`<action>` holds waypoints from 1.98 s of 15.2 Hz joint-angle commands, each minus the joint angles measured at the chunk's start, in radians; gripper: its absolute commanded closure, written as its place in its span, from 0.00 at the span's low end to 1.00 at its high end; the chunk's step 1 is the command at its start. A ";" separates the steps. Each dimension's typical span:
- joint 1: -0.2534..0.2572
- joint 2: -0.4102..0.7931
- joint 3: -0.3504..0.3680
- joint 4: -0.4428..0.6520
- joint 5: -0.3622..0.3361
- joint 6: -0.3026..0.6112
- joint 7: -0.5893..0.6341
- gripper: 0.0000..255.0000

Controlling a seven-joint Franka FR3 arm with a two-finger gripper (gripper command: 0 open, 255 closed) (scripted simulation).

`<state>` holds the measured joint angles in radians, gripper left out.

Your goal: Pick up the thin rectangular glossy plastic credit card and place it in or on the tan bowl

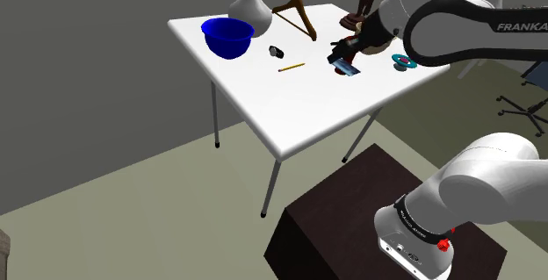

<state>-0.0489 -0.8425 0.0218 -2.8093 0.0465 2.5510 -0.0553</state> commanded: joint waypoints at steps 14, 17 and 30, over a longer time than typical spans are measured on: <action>-0.025 0.086 -0.132 0.187 -0.024 -0.105 -0.130 1.00; -0.024 0.159 -0.209 0.245 -0.024 -0.092 -0.207 1.00; 0.075 0.521 -0.558 0.610 0.129 -0.122 -0.573 1.00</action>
<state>0.0149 -0.3551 -0.4985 -2.2292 0.1488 2.4321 -0.5828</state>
